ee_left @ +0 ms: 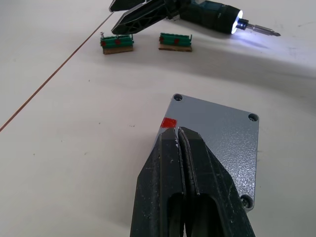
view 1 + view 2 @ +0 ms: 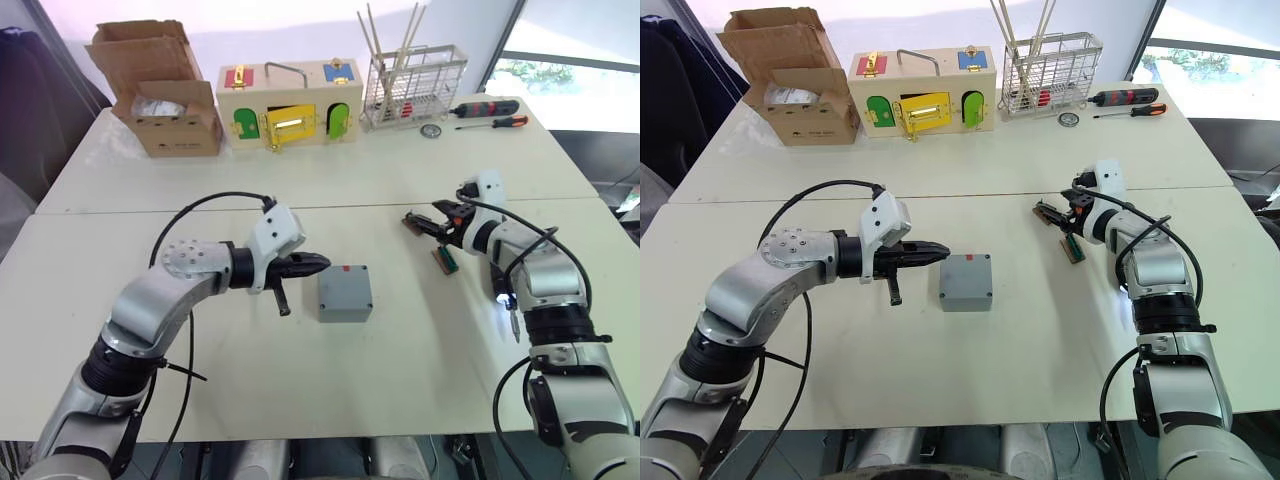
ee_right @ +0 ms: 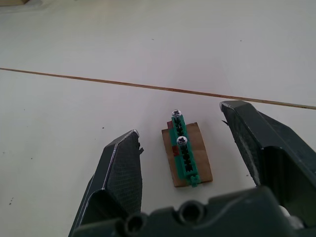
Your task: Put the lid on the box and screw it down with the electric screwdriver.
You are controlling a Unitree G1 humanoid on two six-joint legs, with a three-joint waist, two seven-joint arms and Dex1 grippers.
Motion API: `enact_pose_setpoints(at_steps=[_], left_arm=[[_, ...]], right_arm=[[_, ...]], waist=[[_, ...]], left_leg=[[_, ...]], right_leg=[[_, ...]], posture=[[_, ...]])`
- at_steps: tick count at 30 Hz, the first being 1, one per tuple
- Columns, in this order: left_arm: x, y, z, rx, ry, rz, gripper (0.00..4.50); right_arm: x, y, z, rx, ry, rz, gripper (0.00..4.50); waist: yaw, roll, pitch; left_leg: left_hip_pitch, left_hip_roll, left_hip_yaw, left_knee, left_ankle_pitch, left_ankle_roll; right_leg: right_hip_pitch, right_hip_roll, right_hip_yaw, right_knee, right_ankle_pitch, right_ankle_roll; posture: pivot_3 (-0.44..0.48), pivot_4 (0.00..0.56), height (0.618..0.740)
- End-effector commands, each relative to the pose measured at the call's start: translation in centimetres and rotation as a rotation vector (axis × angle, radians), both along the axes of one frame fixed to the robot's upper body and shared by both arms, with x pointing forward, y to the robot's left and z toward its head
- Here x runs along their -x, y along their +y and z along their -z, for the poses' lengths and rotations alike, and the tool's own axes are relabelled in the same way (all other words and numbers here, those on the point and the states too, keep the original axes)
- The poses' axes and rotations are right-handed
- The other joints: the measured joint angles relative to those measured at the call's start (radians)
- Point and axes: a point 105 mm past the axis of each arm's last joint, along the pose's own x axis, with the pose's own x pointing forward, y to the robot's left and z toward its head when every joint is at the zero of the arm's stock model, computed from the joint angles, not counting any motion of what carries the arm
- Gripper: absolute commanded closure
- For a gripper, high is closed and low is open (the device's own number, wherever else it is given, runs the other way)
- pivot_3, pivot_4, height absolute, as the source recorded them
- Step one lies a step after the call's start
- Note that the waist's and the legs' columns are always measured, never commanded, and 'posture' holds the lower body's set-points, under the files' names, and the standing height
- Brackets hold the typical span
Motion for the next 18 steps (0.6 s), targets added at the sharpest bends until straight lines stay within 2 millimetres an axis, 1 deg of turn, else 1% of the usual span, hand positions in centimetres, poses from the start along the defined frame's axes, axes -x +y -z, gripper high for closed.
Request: enact_pose_setpoints(at_steps=[1, 7, 18], left_arm=[[0.18, -0.06, -0.66, 0.008, -0.038, 0.013, 4.5], [0.31, -0.06, -0.58, 0.006, -0.037, 0.013, 4.5], [0.34, -0.04, -0.48, 0.001, -0.035, 0.012, 4.5]], right_arm=[[-0.25, 0.01, -0.3, -0.001, -0.014, 0.0, 1.65], [-0.22, 0.22, 0.4, -0.004, 0.008, -0.007, 1.65], [-0.55, 0.43, 0.55, -0.023, 0.005, 0.001, 1.65]], waist=[[0.0, 0.0, 0.0], [-0.001, 0.0, 0.0], [-0.001, 0.0, 0.0]], left_leg=[[0.0, 0.0, 0.0, 0.0, 0.0, 0.0], [0.0, 0.0, 0.0, 0.0, 0.0, 0.0], [0.0, 0.0, 0.0, 0.0, 0.0, 0.0]], right_leg=[[0.0, 0.0, 0.0, 0.0, 0.0, 0.0], [0.0, 0.0, 0.0, 0.0, 0.0, 0.0], [0.0, 0.0, 0.0, 0.0, 0.0, 0.0]], posture=[[0.0, 0.15, 0.73], [0.0, 0.15, 0.73], [0.0, 0.15, 0.73]])
